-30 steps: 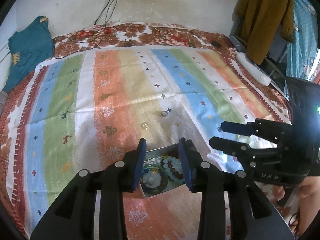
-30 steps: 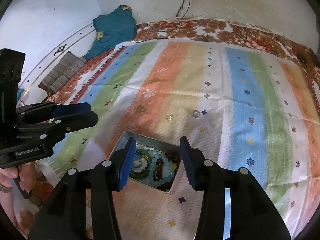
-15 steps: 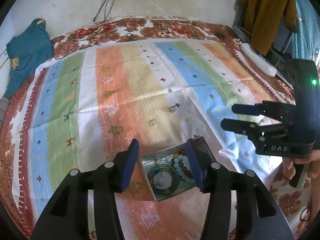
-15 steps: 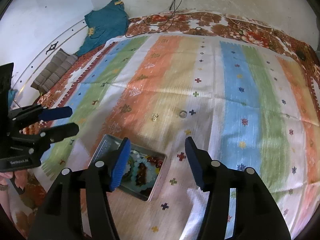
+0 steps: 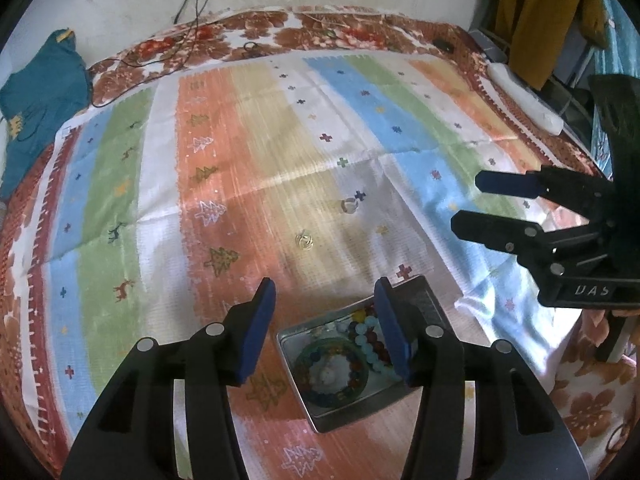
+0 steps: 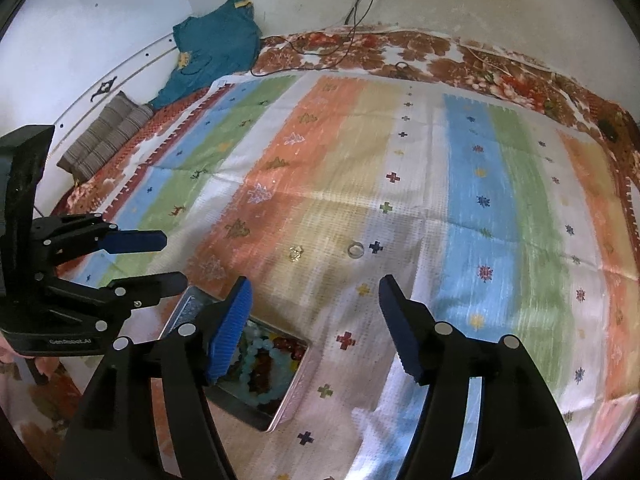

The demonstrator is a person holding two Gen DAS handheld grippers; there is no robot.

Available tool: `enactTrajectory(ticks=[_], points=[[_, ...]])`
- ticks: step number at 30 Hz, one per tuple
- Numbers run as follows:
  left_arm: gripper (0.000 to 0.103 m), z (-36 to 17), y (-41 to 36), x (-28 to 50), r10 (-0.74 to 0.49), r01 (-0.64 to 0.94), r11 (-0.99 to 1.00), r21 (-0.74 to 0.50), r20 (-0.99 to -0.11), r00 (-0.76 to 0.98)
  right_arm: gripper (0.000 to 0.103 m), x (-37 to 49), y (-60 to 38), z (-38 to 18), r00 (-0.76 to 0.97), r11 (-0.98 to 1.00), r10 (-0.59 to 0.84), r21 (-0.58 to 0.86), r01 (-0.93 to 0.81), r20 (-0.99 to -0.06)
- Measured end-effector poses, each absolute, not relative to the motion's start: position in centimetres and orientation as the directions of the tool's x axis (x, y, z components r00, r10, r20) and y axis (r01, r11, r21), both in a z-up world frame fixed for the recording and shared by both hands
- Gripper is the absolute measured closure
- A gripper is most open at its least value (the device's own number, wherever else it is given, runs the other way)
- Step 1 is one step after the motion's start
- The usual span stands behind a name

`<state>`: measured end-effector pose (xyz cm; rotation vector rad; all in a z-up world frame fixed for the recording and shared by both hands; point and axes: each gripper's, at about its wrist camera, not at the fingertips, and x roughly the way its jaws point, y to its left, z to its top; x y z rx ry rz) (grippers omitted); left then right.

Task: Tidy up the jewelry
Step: 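Move both open grippers forward toward the gold ring and silver ring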

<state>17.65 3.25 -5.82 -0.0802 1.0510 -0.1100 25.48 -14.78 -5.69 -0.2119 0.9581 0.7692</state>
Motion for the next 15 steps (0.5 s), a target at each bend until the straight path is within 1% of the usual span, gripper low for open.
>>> enactTrajectory(ticks=[11, 13, 15], points=[[0.05, -7.0, 3.2, 19.6, -0.11, 0.063, 0.994, -0.091, -0.878, 0.465, 0.037, 27.0, -14.0, -7.2, 0.299, 0.678, 0.497, 0.149, -0.72, -0.814], [0.046, -7.1, 3.1, 19.9, -0.111, 0.073, 0.993, -0.087, -0.879, 0.465, 0.037, 27.3, -13.9, -7.4, 0.293, 0.672, 0.497, 0.149, -0.725, -0.817], [0.046, -7.2, 3.0, 20.4, -0.116, 0.082, 0.993, -0.088, -0.878, 0.465, 0.037, 27.6, -13.7, -7.8, 0.287, 0.665, 0.492, 0.142, -0.733, -0.822]])
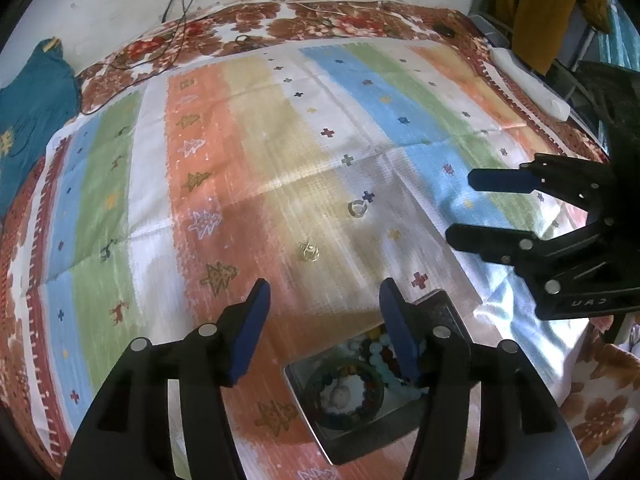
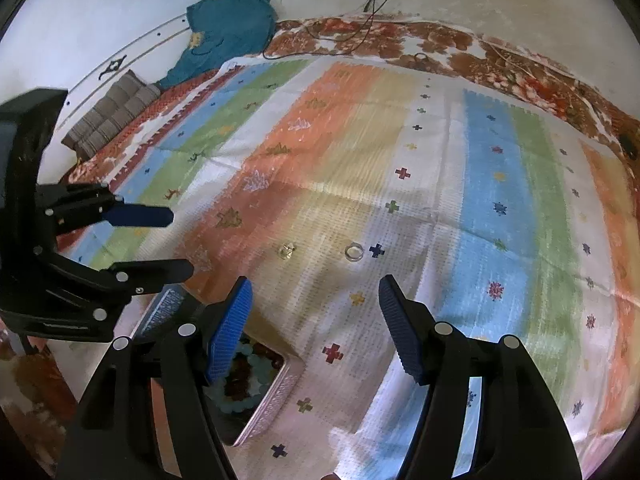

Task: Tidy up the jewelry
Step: 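Move both open grippers forward toward the gold ring and silver ring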

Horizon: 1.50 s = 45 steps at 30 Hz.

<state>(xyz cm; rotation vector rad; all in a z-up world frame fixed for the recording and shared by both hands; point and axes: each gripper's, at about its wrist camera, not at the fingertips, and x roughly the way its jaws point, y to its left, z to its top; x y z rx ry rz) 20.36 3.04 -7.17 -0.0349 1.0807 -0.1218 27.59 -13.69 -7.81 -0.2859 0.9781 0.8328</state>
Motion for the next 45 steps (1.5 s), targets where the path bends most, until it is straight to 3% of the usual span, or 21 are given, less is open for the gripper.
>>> enactTrajectory(ticks=[8, 16, 36, 45], points=[[0.045, -8.4, 2.7, 22.0, -0.124, 0.127, 0.989, -0.075, -0.889, 0.441, 0.037, 29.0, -13.5, -9.6, 0.261, 0.648, 0.466, 0.125, -0.752, -0.845], [0.045, -9.1, 3.6, 23.8, -0.195, 0.115, 0.98, -0.161, -0.881, 0.431, 0.037, 30.4, -13.3, -11.1, 0.244, 0.628, 0.44, 0.102, -0.771, -0.865], [0.047, -14.7, 3.5, 26.9, -0.175, 0.262, 0.961, -0.087, -0.926, 0.335, 0.037, 32.1, -11.5, -15.3, 0.193, 0.51, 0.446, 0.072, -0.857, -0.874], [0.06, -16.8, 2.8, 27.7, -0.178, 0.343, 0.937, -0.071, -0.94, 0.291, 0.039, 33.1, -10.4, -16.6, 0.177, 0.482, 0.443, 0.067, -0.874, -0.879]])
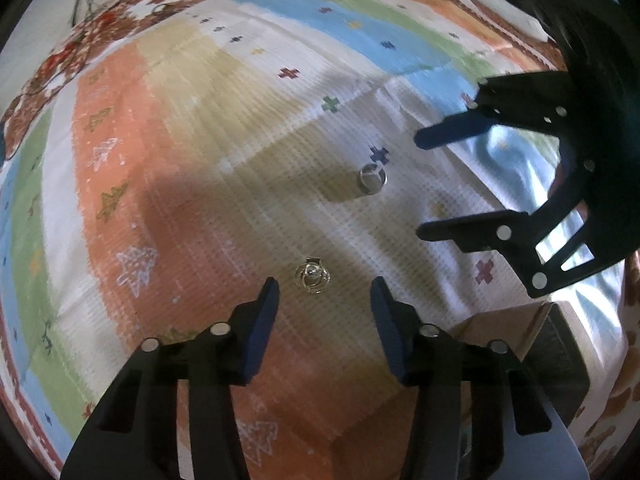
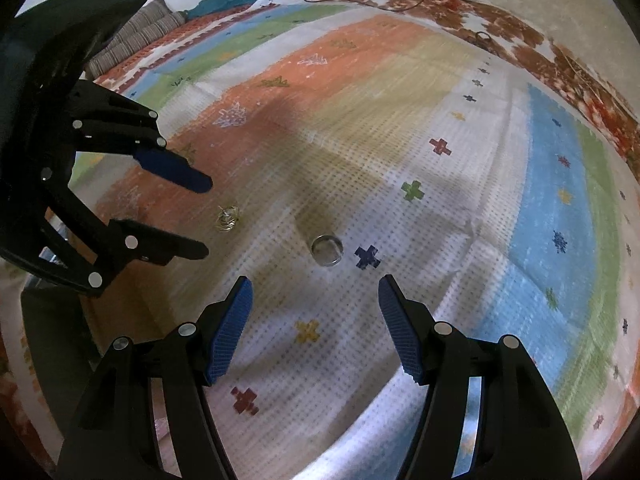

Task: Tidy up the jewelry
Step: 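Move both open grippers forward toward the gold ring and silver ring, then close left gripper on the gold ring while right gripper grasps the silver ring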

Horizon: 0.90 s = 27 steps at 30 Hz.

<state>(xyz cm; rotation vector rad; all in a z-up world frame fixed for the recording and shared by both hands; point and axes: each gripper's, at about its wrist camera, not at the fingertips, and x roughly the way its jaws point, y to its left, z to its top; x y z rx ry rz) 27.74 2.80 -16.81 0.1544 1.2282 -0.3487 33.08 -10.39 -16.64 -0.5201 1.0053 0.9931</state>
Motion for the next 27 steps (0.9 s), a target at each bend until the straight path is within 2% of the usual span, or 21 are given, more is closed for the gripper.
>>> enactTrajectory(ticks=[1, 11, 18, 19, 21, 22, 27], points=[[0.062, -17.1, 2.7, 27.8, -0.174, 0.352, 0.934, -0.066, -0.942, 0.286, 0.043, 33.2, -10.3, -16.8, 0.175, 0.48, 0.441, 0.066, -0.875, -0.88], [0.071, -18.2, 2.7, 28.3, -0.181, 0.406, 0.912, -0.054, -0.943, 0.279, 0.047, 33.2, -8.8, -18.1, 0.176, 0.43, 0.423, 0.026, -0.902, -0.889], [0.084, -18.6, 3.1, 28.5, -0.175, 0.4, 0.915, -0.049, -0.943, 0.284, 0.054, 33.9, -8.5, -18.3, 0.179, 0.44, 0.43, 0.032, -0.897, -0.885], [0.086, -18.6, 3.3, 28.5, -0.174, 0.396, 0.917, -0.05, -0.942, 0.285, 0.056, 33.9, -8.5, -18.3, 0.182, 0.442, 0.429, 0.03, -0.896, -0.885], [0.087, -18.6, 3.4, 28.5, -0.184, 0.397, 0.916, -0.062, -0.943, 0.277, 0.069, 33.9, -8.5, -18.3, 0.194, 0.449, 0.425, 0.019, -0.893, -0.884], [0.087, -18.7, 3.3, 28.4, -0.184, 0.403, 0.913, -0.06, -0.944, 0.275, 0.083, 33.9, -8.5, -18.2, 0.202, 0.455, 0.421, 0.013, -0.89, -0.884], [0.087, -18.7, 3.1, 28.5, -0.17, 0.402, 0.915, -0.047, -0.946, 0.276, 0.083, 33.6, -8.4, -18.2, 0.215, 0.459, 0.41, -0.004, -0.888, -0.886]])
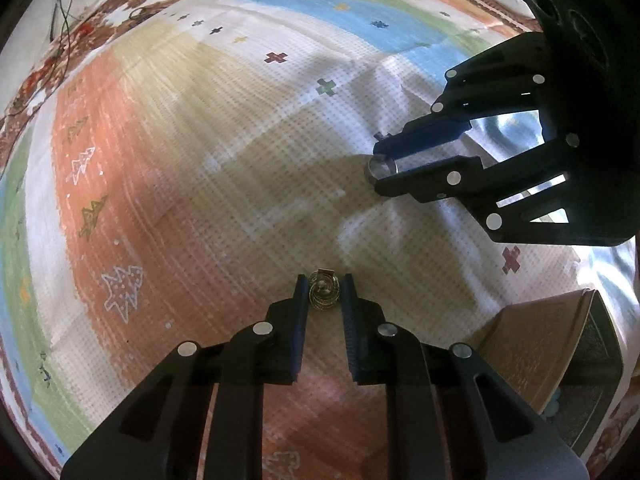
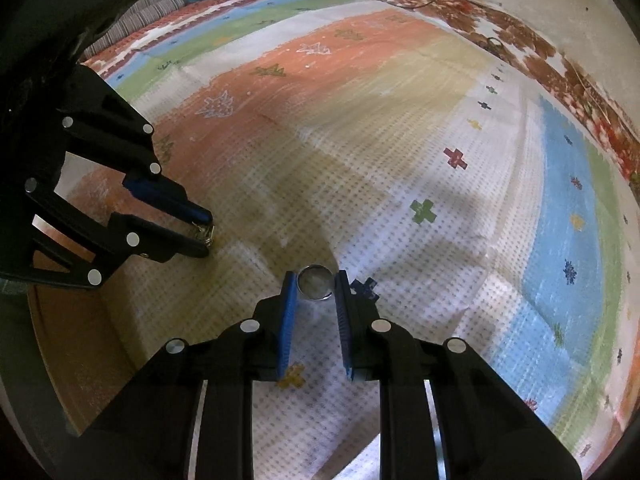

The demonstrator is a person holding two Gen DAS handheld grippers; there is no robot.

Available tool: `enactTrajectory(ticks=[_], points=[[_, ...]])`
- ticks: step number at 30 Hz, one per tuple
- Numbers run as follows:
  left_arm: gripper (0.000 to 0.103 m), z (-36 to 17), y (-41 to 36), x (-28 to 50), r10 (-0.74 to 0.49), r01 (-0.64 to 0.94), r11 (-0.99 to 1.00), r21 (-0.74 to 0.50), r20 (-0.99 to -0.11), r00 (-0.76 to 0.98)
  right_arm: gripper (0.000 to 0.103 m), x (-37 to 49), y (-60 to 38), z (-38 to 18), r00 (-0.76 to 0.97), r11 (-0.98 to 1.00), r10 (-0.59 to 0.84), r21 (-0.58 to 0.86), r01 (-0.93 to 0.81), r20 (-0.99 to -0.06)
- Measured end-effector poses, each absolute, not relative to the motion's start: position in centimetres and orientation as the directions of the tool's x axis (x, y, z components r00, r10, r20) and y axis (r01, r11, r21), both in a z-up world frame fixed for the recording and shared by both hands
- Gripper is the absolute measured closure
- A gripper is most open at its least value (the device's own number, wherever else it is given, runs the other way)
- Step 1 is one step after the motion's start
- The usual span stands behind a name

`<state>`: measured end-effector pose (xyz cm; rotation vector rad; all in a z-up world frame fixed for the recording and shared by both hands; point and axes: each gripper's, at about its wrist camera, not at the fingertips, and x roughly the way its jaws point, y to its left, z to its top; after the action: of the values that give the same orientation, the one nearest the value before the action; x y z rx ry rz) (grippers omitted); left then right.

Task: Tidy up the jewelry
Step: 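Close left gripper on the gold ring while right gripper grasps the silver ring, then lift both rings and carry them back over the silver tin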

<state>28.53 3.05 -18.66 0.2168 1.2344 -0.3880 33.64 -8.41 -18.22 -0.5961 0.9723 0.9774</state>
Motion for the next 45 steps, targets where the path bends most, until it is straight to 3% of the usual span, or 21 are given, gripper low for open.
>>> enactTrajectory(ticks=[30, 45], points=[[0.087, -11.6, 2.9, 25.1, -0.148, 0.289, 0.957, -0.03, -0.905, 0.399, 0.083, 30.1, -11.6, -12.0, 0.268, 0.609, 0.414, 0.046, -0.792, -0.87], [0.087, -8.9, 4.5, 22.6, -0.016, 0.093, 0.995, 0.032, -0.883, 0.469, 0.083, 29.4, -13.7, -9.6, 0.342, 0.761, 0.378, 0.078, -0.645, -0.86]])
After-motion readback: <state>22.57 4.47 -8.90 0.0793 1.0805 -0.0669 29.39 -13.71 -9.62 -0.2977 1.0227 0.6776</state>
